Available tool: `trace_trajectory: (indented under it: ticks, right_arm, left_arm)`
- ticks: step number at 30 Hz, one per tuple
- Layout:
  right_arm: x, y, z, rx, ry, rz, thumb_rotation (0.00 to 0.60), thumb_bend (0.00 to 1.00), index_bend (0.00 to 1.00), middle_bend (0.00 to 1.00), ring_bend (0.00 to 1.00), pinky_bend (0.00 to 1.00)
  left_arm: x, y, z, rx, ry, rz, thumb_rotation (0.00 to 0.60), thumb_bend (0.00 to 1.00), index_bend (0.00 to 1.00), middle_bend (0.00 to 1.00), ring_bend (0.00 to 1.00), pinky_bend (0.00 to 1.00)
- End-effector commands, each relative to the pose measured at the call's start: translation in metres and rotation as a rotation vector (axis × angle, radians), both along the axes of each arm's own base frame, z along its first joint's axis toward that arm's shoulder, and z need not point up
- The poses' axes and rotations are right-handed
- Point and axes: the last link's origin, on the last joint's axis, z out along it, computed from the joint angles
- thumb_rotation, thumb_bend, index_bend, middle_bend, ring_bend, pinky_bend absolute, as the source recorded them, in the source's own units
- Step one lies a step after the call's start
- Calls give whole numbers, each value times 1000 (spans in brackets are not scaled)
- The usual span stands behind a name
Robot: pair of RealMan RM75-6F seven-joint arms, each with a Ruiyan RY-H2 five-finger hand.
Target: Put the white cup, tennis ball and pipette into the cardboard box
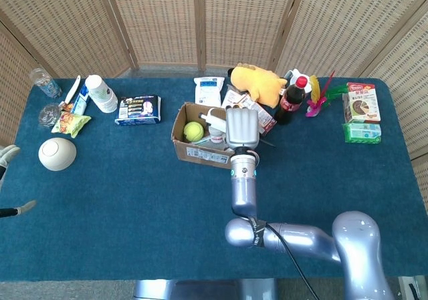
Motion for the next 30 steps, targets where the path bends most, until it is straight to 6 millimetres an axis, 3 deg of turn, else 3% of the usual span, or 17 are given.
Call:
trace_trajectory:
  ticks: [1, 7, 10, 12, 14, 17, 24, 30]
  right_arm:
    - [4, 1, -9, 7, 28, 3, 600, 381, 538, 505, 509, 780]
    - [12, 2, -22, 20, 37, 10, 600, 366, 513, 490, 492, 778]
    - [15, 4, -28, 47, -10, 36, 600, 252, 253, 385, 400, 745]
    - [16, 4, -26, 54, -31, 56, 600, 112, 63, 238, 291, 672]
    - [17, 4, -22, 49, -48, 80, 600, 23, 5, 118, 196, 576]
    - [20, 5, -14, 32, -72, 107, 600, 0, 0, 47, 122, 495]
    - [21, 9, 14, 2, -156, 132, 600, 0, 0, 49, 109, 482]
    - [-6, 13, 64, -89, -236, 198, 600, 0, 58, 104, 118, 481]
  left_arm:
    - [-1, 0, 1, 2, -1, 3, 600, 37, 0, 0, 0, 91]
    - [-2, 1, 2, 5, -8, 6, 600, 37, 0, 0, 0, 91]
    - [-4, 1, 4, 9, -11, 9, 600, 38, 0, 0, 0, 91]
    - [-4, 1, 5, 9, -13, 9, 600, 38, 0, 0, 0, 91]
    - [-4, 1, 5, 10, -14, 8, 600, 38, 0, 0, 0, 91]
    - [-4, 1, 5, 10, -12, 7, 600, 38, 0, 0, 0, 91]
    - [-4, 1, 5, 11, -11, 8, 600, 37, 0, 0, 0, 91]
    - [-4, 0, 6, 14, -13, 5, 600, 38, 0, 0, 0, 91]
